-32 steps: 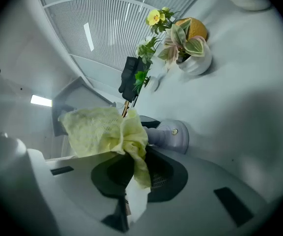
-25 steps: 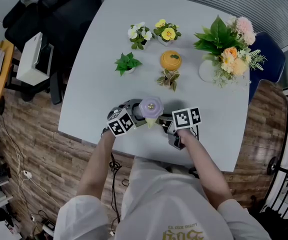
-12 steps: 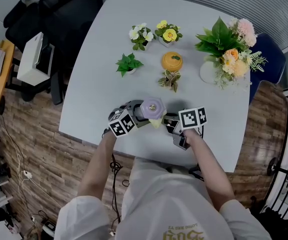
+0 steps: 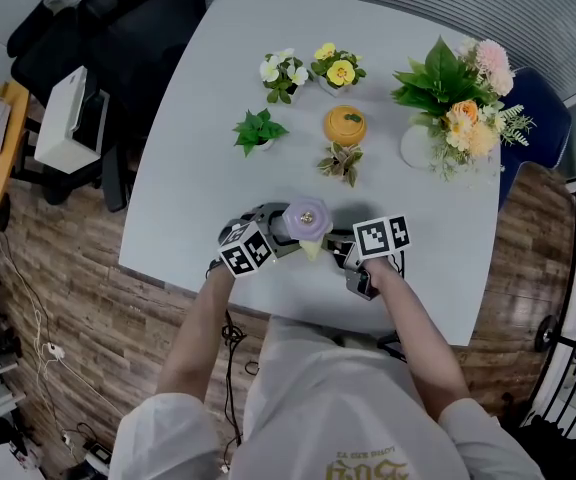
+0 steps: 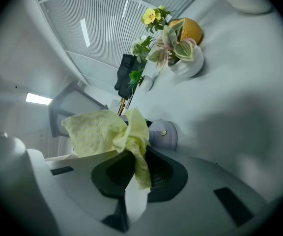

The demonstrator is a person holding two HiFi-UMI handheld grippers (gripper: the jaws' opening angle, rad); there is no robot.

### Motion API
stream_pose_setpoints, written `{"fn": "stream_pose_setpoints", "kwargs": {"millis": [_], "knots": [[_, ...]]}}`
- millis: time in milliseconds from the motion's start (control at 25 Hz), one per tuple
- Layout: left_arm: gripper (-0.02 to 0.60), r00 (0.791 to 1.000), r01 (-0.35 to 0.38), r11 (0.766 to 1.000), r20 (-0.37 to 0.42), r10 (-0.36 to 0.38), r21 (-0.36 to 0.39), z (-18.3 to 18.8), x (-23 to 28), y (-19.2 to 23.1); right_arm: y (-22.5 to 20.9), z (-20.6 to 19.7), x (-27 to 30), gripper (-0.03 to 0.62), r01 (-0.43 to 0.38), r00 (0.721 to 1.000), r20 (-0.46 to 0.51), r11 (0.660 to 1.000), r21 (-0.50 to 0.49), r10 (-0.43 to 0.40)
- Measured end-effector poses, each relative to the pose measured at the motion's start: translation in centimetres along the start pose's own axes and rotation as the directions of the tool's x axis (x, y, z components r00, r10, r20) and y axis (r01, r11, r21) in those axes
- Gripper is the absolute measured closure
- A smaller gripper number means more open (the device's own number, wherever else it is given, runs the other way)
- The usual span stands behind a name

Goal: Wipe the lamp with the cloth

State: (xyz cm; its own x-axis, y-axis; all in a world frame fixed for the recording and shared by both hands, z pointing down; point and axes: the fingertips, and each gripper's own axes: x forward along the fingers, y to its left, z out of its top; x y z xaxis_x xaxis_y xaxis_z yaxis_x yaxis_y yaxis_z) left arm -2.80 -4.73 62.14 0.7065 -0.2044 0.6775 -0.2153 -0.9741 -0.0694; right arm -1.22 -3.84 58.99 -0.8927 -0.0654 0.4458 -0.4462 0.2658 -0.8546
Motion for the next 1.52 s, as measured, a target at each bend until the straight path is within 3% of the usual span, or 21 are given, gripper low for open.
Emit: {"fn": "stream_pose_setpoints", "kwargs": {"millis": [200, 400, 800, 1040, 1320, 1520], "knots": [[0.304, 1.0, 0.001, 1.0, -0.001, -0.001, -0.002, -0.1, 0.0, -0.1, 1.9, 0.9, -1.6, 0.539, -0.065, 0.996, 0.069, 0.998, 0.017, 0.063], [0.304, 1.0, 0.0, 1.0, -0.001, 0.0, -0.001, 0.0, -0.1, -0.1, 2.2, 1.1, -2.1, 0.539, -0.066, 0.994, 0.082, 0.998, 0.013, 0.065], [0.304, 1.0, 0.004, 1.0, -0.001, -0.004, -0.004, 0.0, 0.0, -0.1, -1.3, 0.8, -0.5, 0.539, 0.068, 0.998, -0.01, 0.998, -0.016, -0.068], [0.304, 1.0, 0.003, 1.0, -0.002, -0.003, -0.003, 0.0, 0.0, 0.0, -1.6, 0.8, -0.4, 0.539, 0.083, 0.997, 0.006, 0.996, -0.023, -0.083], [0.304, 1.0, 0.005, 1.0, -0.004, -0.005, -0.004, -0.1, 0.1, 0.0, 1.2, 2.6, -2.3, 0.539, 0.019, 0.992, 0.124, 0.999, -0.043, -0.014], [0.304, 1.0, 0.004, 1.0, -0.005, -0.004, -0.004, 0.0, -0.1, -0.1, 1.7, 3.3, -3.0, 0.54, 0.031, 0.987, 0.162, 0.996, -0.085, -0.017]]}}
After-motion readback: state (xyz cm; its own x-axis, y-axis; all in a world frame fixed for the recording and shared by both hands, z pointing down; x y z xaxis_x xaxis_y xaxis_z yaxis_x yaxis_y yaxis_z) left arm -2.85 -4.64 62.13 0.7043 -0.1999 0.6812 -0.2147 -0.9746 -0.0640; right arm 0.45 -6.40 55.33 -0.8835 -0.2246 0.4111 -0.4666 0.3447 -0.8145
